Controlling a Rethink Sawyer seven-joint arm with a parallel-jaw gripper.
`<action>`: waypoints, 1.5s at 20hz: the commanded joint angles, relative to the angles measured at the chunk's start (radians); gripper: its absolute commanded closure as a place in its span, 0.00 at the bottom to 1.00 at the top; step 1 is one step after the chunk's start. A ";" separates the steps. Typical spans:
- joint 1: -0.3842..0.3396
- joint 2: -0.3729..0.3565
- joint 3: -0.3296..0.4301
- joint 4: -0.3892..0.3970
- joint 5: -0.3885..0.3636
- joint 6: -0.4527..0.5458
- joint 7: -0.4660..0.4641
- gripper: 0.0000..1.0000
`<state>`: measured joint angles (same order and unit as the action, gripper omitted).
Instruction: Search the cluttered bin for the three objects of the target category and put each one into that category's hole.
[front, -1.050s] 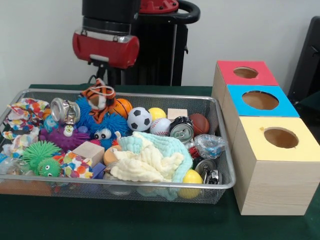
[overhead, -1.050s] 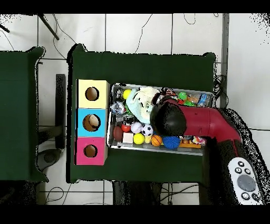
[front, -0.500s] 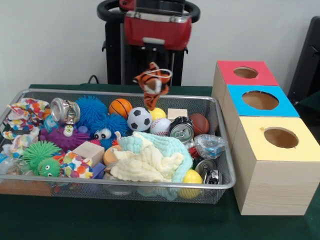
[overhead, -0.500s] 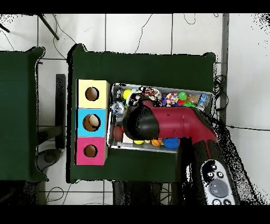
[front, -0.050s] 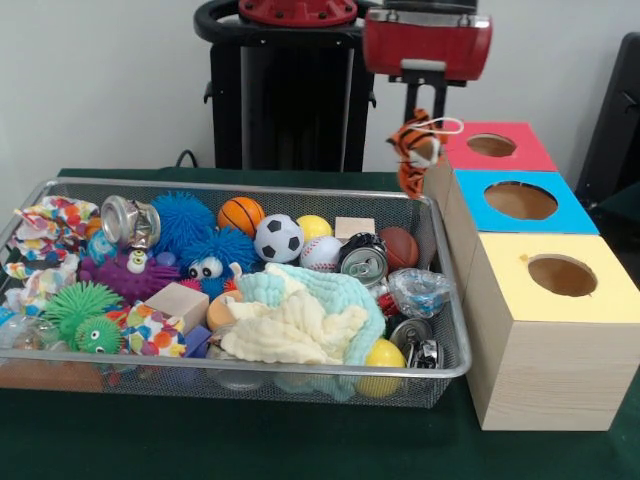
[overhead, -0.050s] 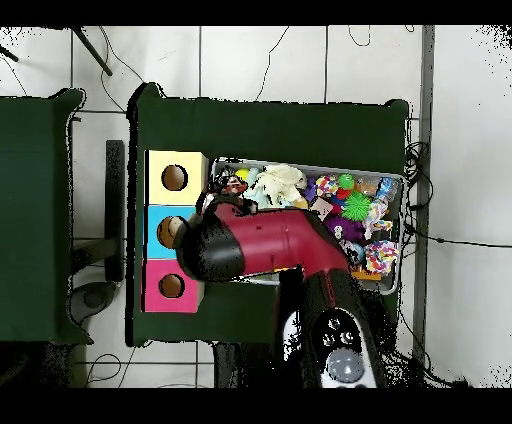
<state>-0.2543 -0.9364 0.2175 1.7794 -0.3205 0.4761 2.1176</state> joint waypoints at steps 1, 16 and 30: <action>0.047 -0.041 -0.059 0.186 0.041 -0.012 0.182 1.00; 0.101 -0.187 -0.085 0.457 0.066 -0.142 0.178 1.00; 0.334 -0.155 -0.248 0.436 0.102 -0.169 0.276 1.00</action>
<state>0.0369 -1.1273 0.0328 2.1877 -0.2642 0.3845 2.1178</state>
